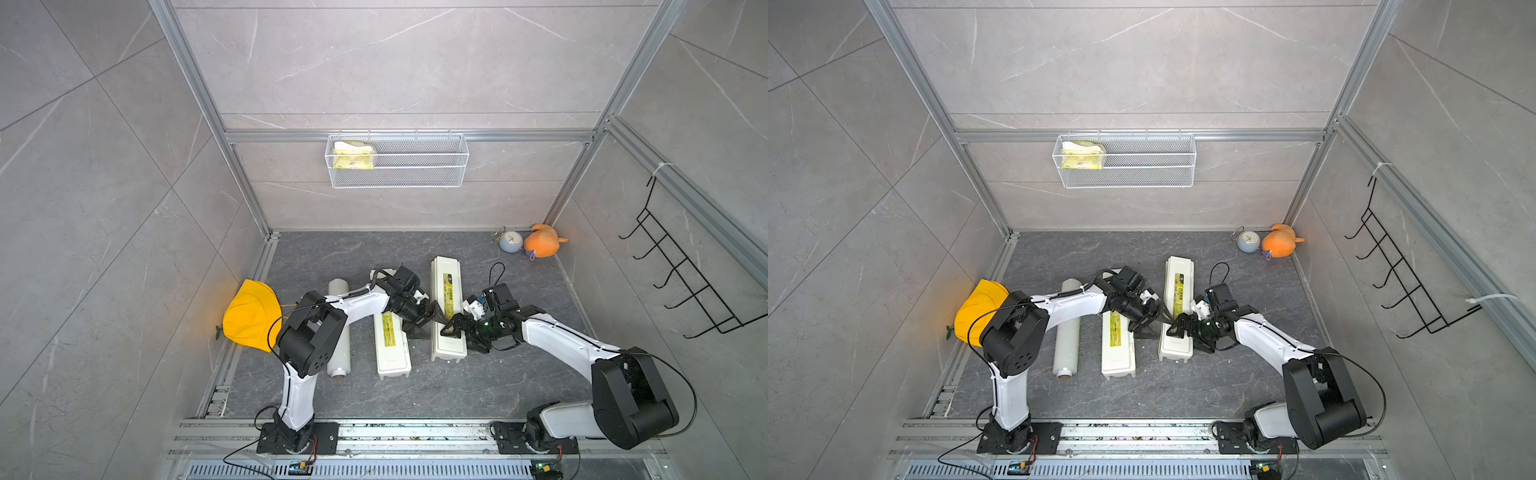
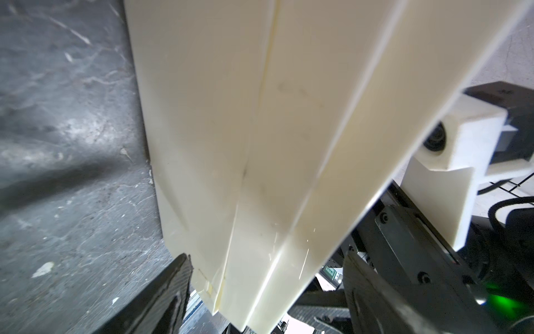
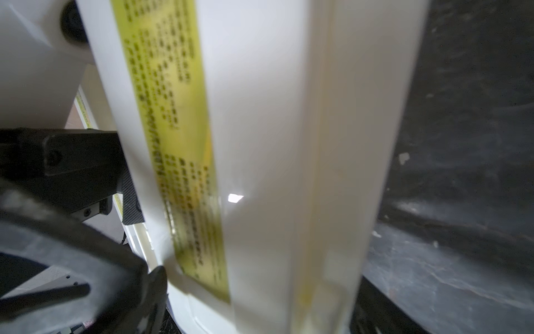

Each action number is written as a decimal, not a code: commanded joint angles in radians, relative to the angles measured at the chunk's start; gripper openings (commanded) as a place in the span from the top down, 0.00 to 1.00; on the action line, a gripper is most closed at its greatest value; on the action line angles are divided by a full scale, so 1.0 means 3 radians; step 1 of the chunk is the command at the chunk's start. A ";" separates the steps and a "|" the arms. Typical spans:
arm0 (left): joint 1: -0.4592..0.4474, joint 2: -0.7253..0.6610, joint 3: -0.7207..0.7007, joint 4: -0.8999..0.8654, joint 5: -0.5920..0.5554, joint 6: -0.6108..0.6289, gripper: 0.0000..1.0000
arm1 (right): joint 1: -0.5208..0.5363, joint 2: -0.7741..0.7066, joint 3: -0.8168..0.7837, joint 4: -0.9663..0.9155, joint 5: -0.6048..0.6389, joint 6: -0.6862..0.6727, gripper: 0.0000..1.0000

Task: Put plastic wrap rolls into dispensers
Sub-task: Close the lid on the plastic wrap cutting box.

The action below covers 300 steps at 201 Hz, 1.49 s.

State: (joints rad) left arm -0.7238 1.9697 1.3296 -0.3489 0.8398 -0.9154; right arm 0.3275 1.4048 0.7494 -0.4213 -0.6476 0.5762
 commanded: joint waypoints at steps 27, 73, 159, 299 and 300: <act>-0.0050 -0.0038 0.0003 0.0058 0.0169 -0.0067 0.17 | 0.0174 0.0113 0.0081 0.0059 0.0180 0.0081 0.07; -0.0037 -0.0105 -0.0024 0.0206 0.0201 -0.0158 0.17 | 0.0202 0.0068 0.0273 -0.0279 0.0357 -0.0041 0.06; 0.0043 -0.0248 -0.0189 0.0662 0.0273 -0.0460 0.14 | 0.0254 0.0169 0.0504 -0.0568 0.0541 -0.0164 0.04; 0.0056 -0.0140 -0.0273 0.0522 0.0248 -0.0290 0.16 | 0.0378 0.0328 0.0647 -0.0674 0.0874 -0.0094 0.06; 0.0056 -0.0139 -0.0274 0.0515 0.0248 -0.0291 0.17 | 0.0377 0.0331 0.0647 -0.0675 0.0882 -0.0095 0.06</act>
State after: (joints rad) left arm -0.7036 1.9453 1.2484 -0.1642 0.8742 -1.0428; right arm 0.4286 1.4681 0.9272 -0.6106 -0.4625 0.5434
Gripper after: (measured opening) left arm 0.848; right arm 0.945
